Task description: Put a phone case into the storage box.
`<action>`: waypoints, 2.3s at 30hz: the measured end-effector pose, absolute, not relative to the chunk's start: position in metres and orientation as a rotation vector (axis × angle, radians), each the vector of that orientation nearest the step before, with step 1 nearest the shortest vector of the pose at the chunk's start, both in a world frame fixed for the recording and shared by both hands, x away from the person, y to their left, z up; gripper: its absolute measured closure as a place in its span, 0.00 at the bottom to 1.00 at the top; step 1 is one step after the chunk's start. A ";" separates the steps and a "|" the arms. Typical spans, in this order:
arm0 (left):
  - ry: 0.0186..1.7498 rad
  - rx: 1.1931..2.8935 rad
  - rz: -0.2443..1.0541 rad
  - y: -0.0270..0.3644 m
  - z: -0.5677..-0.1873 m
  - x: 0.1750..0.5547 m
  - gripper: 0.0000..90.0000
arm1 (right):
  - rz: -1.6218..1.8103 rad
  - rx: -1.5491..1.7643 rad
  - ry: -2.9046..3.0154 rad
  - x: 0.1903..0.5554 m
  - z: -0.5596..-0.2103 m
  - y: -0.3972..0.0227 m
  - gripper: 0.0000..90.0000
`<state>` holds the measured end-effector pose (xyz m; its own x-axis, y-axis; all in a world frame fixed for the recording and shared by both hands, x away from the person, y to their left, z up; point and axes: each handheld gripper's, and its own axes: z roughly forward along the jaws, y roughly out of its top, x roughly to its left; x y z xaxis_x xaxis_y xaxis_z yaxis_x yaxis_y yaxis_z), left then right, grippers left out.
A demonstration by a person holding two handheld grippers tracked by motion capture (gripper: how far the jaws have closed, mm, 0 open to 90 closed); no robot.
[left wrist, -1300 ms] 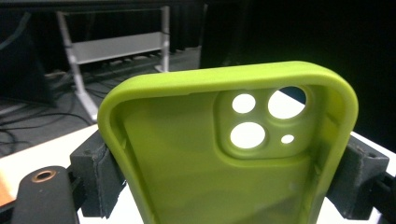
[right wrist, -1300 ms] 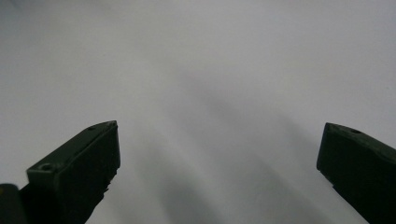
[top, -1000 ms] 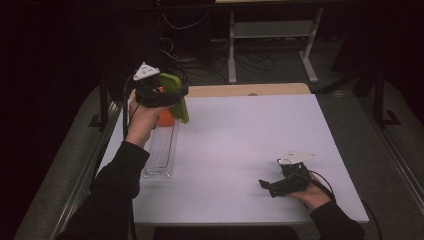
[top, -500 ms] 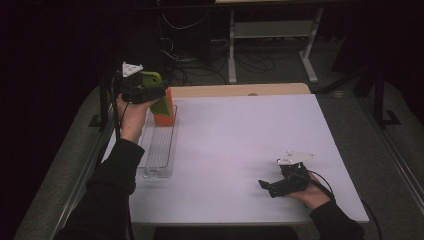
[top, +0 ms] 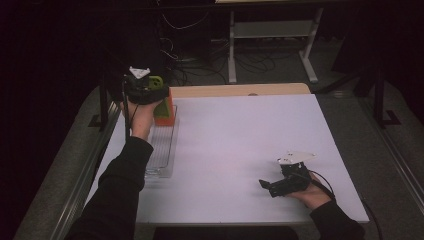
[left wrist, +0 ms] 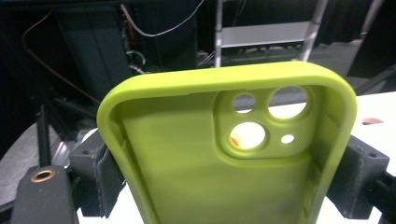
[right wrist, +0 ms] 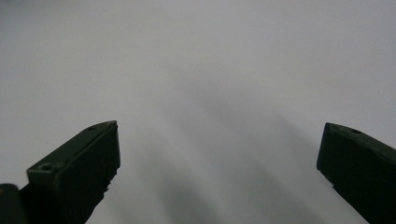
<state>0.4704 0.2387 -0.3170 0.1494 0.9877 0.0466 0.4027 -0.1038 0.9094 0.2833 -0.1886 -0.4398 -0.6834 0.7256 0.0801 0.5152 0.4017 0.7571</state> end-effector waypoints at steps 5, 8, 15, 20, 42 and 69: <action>1.397 1.634 0.948 0.237 -0.328 0.477 0.15 | 1.153 1.100 2.402 0.283 -0.440 -0.189 0.00; 1.415 1.637 0.965 0.237 -0.335 0.481 0.15 | 1.152 1.084 2.402 0.283 -0.440 -0.188 0.00; 1.449 1.675 0.993 0.234 -0.352 0.486 0.15 | 1.144 1.090 2.404 0.282 -0.439 -0.188 0.00; 1.469 1.685 0.997 0.231 -0.363 0.489 0.15 | 1.138 1.078 2.406 0.282 -0.439 -0.187 0.00; 1.507 1.707 1.021 0.226 -0.384 0.492 0.14 | 1.147 1.070 2.402 0.281 -0.438 -0.187 0.00; 1.488 1.689 0.912 0.233 -0.384 0.495 0.00 | 1.147 1.071 2.408 0.281 -0.438 -0.187 0.00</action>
